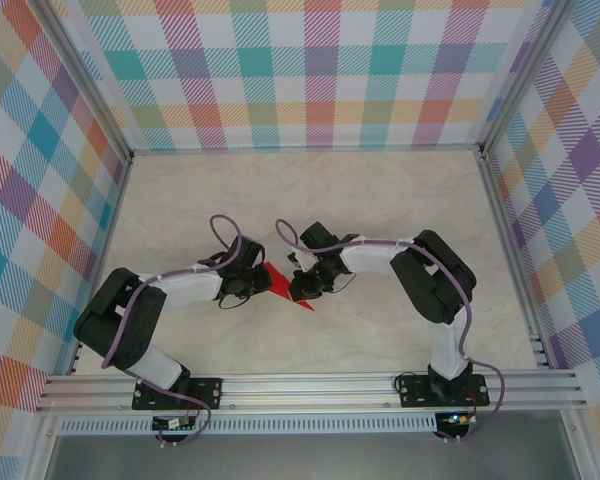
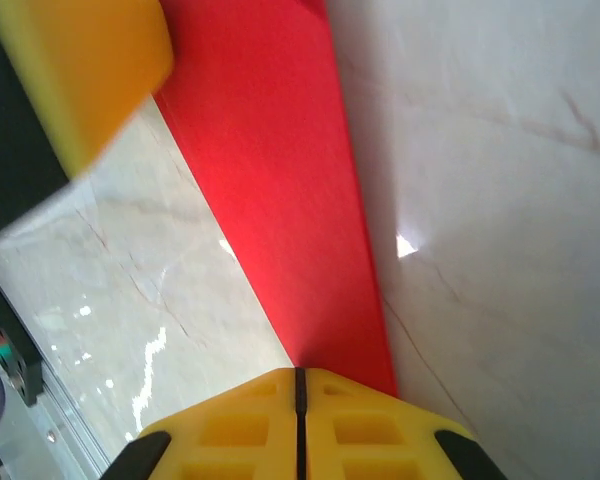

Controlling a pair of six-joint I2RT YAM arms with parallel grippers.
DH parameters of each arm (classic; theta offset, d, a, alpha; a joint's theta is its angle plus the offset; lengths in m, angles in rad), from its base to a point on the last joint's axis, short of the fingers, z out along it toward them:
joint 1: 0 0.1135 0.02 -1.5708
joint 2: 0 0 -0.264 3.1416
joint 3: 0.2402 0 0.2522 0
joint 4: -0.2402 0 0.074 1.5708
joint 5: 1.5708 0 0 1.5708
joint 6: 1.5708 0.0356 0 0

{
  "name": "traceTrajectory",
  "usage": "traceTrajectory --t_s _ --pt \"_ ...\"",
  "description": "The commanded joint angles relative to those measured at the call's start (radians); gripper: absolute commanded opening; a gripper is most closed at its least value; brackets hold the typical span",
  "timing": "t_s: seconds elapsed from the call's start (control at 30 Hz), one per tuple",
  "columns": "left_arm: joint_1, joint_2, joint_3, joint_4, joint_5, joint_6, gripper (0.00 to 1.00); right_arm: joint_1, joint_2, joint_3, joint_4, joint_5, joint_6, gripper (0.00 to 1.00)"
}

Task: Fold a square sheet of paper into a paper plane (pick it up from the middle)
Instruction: Fold the wing for the fifth time at the center of the table.

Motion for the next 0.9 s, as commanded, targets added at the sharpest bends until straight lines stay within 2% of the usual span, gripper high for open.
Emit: traceTrajectory --t_s 0.0,0.67,0.87 --pt "0.010 0.053 -0.014 -0.105 -0.103 -0.011 0.16 -0.011 -0.034 -0.062 -0.098 0.017 -0.060 0.08" --pt "0.010 0.061 -0.005 -0.094 -0.074 -0.004 0.16 -0.016 -0.166 -0.225 -0.114 0.116 -0.031 0.08" --pt "0.010 0.056 0.001 -0.076 -0.045 0.014 0.16 -0.011 -0.281 -0.235 -0.035 0.135 -0.024 0.08"
